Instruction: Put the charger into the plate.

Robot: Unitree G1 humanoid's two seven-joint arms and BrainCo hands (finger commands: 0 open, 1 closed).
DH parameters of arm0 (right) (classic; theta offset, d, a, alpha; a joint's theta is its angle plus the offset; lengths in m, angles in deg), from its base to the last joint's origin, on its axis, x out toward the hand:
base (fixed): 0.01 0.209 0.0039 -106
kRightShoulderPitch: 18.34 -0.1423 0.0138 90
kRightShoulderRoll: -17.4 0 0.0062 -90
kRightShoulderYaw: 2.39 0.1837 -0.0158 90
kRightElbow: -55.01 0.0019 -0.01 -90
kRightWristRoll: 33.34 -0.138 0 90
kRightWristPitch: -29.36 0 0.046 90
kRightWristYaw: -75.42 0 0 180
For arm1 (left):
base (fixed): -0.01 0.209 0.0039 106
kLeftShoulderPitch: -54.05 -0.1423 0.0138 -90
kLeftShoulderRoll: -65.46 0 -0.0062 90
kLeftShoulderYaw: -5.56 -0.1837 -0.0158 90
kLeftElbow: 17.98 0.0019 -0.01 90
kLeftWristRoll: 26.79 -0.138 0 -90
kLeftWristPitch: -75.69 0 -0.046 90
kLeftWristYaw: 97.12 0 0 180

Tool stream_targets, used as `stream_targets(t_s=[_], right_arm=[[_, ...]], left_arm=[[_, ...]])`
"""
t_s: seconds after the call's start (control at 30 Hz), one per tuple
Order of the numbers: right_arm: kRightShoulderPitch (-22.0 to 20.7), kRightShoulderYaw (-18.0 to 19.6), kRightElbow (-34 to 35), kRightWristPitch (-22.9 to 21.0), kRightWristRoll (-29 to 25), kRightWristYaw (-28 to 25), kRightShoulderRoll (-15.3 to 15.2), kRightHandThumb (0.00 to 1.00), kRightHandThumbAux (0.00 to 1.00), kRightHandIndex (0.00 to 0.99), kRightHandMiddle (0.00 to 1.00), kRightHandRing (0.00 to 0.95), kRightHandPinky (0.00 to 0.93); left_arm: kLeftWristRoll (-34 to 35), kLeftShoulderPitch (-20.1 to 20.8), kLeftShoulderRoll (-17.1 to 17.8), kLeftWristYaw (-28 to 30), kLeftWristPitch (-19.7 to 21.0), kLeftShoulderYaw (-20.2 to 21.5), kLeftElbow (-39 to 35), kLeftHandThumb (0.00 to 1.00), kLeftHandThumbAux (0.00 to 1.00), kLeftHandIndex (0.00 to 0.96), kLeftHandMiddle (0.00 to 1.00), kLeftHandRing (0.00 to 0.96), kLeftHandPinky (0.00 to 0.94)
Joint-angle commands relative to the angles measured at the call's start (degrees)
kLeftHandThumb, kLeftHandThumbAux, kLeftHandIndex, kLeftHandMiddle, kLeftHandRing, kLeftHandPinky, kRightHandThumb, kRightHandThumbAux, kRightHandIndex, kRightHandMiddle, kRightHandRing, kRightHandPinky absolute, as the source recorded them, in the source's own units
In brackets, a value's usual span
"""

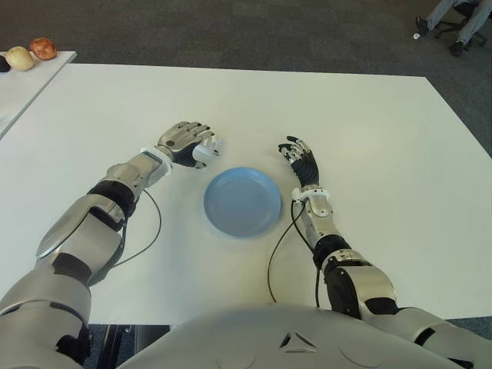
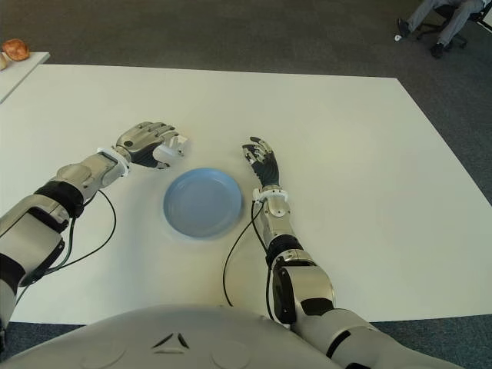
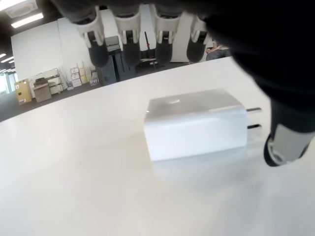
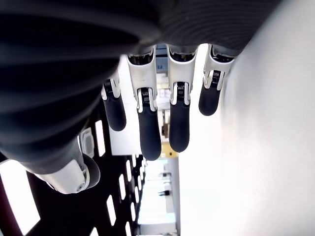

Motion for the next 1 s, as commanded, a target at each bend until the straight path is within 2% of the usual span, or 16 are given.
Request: stream_targets(t_s=[0.03, 1.0], right_arm=[[3.68, 0.07, -2.43, -2.96, -0.37, -0.29, 0.94, 0.0, 0.659, 0.211, 0.385, 0.316, 0.19], [4.25, 0.27, -1.45, -3.32, -0.74, -0.87, 1.16, 0.0, 0.667, 0.208, 0.382, 0.322, 0.216]], left_arm=[[-0.8, 0.56, -1.03, 0.7, 0.46, -1.22, 1.44, 0.0, 0.519, 0.0, 0.0, 0.0, 0.0], [-0.57, -0.78, -4.26, 1.21, 0.86, -4.16, 6.41, 0.0, 0.487, 0.0, 0.004, 0.0, 0.0]])
